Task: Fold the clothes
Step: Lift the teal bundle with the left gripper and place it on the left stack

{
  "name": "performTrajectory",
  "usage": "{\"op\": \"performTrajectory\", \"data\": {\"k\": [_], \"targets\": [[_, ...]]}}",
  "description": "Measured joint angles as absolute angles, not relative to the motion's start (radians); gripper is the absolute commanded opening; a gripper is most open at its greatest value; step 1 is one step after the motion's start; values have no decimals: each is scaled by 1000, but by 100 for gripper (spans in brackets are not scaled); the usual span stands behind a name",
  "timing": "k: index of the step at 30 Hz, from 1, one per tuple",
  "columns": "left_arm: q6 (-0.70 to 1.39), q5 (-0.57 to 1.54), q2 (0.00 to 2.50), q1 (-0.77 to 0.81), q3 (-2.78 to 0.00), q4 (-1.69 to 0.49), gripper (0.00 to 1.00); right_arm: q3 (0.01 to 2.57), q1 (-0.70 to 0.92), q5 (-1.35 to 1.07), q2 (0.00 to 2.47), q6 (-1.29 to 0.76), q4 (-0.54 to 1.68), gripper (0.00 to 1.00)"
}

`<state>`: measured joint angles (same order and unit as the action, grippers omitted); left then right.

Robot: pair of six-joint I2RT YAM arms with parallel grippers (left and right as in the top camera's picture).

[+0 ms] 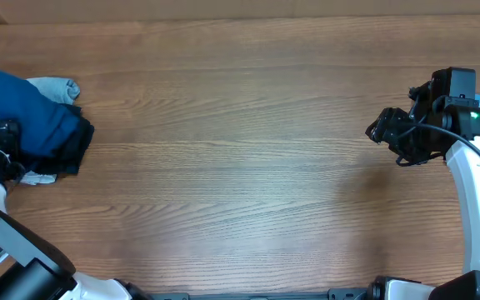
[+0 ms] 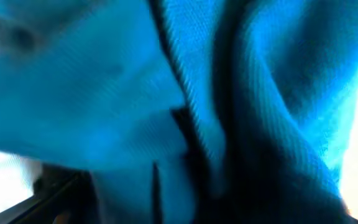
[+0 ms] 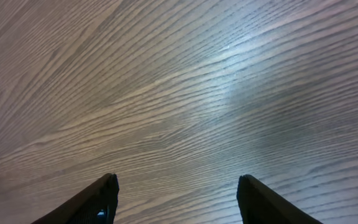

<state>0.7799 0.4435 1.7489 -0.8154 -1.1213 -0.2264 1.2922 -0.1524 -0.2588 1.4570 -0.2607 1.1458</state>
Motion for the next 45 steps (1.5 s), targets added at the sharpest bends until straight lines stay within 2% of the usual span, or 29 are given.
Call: {"op": "performTrajectory", "data": {"k": [3, 6, 8, 9, 10, 11, 12, 13, 16, 21, 25, 28, 31, 36, 37, 39, 41, 43, 45], "targets": [[652, 516, 1735, -866, -1125, -382, 94, 1292, -153, -259, 1457, -261, 1146, 66], [545, 526, 1581, -899, -1118, -502, 99, 1292, -153, -259, 1457, -261, 1136, 66], [487, 525, 1372, -899, -1119, -537, 90, 1292, -153, -259, 1457, -261, 1137, 66], [456, 523, 1252, -899, -1119, -552, 75, 1292, -153, -259, 1457, -261, 1137, 66], [428, 524, 1160, -899, -1126, -575, 65, 1292, -153, -258, 1457, -260, 1137, 66], [402, 524, 1121, -894, -1138, -609, 45, 1292, -152, -259, 1457, -261, 1137, 66], [354, 529, 1102, -877, -1154, -645, 9, 1292, -153, -259, 1457, -261, 1137, 66], [257, 531, 1116, -831, -1160, -678, 4, 1292, -152, -259, 1457, -261, 1137, 66], [207, 432, 1147, -780, -1159, -672, 4, 1292, -153, -258, 1457, -261, 1138, 67], [170, 362, 1237, -773, -1166, -413, 6, 1292, -152, -259, 1457, -261, 1137, 66], [153, 363, 1552, -773, -1208, -301, 8, 1292, -153, -258, 1458, -261, 1144, 66], [157, 363, 1781, -773, -1238, -189, 4, 1292, -153, -259, 1458, -261, 1151, 66], [189, 381, 1977, -778, -1283, -210, 4, 1293, -152, -259, 1458, -261, 1183, 66], [203, 400, 1987, -784, -1310, -248, 5, 1293, -152, -259, 1458, -261, 1197, 65], [204, 411, 1970, -788, -1311, -275, 9, 1293, -153, -259, 1458, -261, 1197, 65], [204, 443, 1891, -788, -1323, -377, 23, 1293, -152, -259, 1458, -261, 1190, 65], [207, 503, 1758, -767, -1396, -509, 32, 1293, -153, -258, 1458, -261, 1153, 66], [194, 544, 1556, -693, -1533, -608, 42, 1294, -152, -259, 1458, -261, 1100, 70], [144, 566, 1391, -555, -1612, -723, 52, 1294, -152, -259, 1458, -258, 1058, 71]]}}
